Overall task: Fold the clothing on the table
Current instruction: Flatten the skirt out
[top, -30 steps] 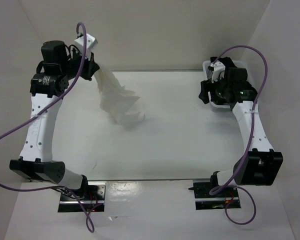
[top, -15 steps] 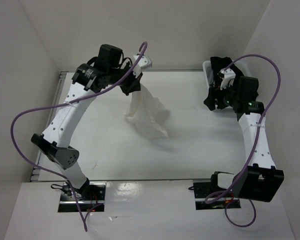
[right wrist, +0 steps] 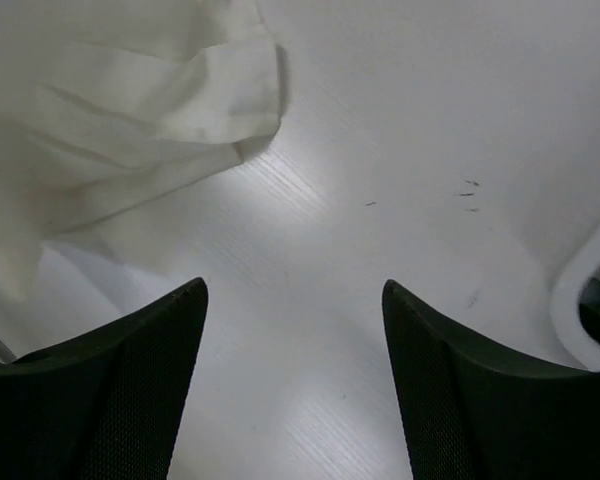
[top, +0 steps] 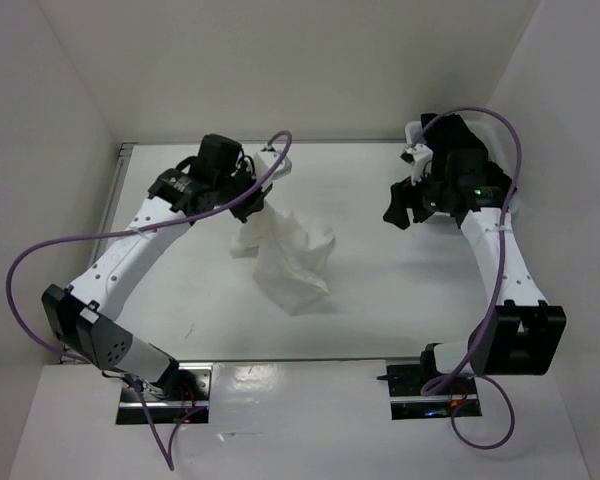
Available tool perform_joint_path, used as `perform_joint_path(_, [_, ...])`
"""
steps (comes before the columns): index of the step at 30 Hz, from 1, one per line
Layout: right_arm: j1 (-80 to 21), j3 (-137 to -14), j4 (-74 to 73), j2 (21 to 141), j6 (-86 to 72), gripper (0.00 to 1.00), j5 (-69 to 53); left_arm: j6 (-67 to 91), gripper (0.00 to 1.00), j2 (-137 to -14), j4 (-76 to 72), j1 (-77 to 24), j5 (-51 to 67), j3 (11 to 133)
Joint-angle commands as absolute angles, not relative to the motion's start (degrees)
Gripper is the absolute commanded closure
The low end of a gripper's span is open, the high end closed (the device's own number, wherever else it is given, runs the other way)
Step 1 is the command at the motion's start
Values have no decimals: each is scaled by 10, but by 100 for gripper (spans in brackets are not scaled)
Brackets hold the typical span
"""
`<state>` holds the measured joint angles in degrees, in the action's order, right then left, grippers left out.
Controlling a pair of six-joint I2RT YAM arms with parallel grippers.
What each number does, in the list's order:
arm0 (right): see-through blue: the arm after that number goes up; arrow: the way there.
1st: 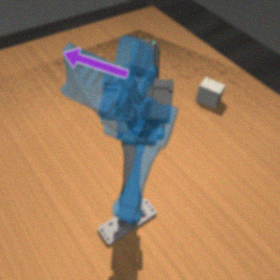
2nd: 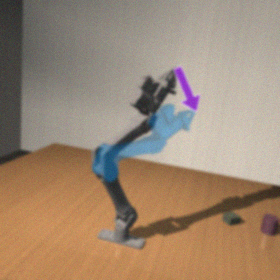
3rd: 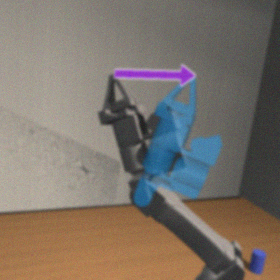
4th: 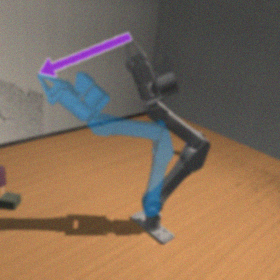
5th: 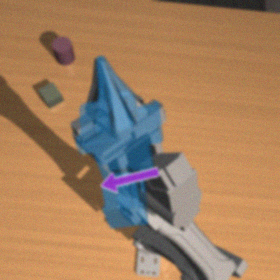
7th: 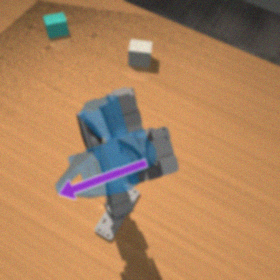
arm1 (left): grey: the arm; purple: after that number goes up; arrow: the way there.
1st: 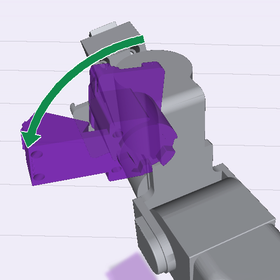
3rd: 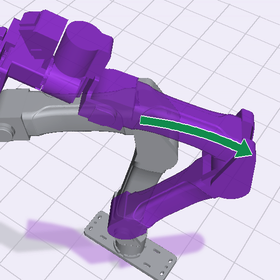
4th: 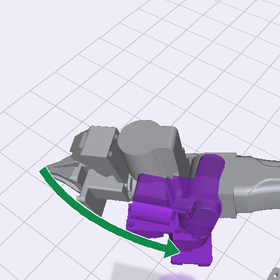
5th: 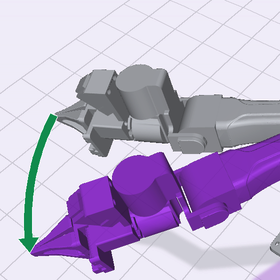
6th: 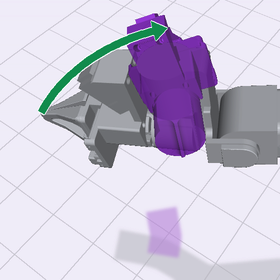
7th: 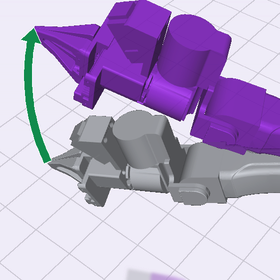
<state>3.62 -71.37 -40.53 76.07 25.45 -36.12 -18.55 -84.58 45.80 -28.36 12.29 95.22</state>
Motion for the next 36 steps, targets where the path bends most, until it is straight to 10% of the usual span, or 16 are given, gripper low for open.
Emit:
perform_joint_path(1, [-24, -737, -428, 786, 285, 25, -336, -157, 100, -853, 391, -275, 87, 857])
perform_joint_path(14, [-237, -783, -378, 970, 262, 25, -255, -54, 100, -887, 287, -58, 139, 723])
perform_joint_path(36, [-336, -764, -322, 1076, 214, 26, -423, -54, 100, -911, 271, -4, 183, 660])
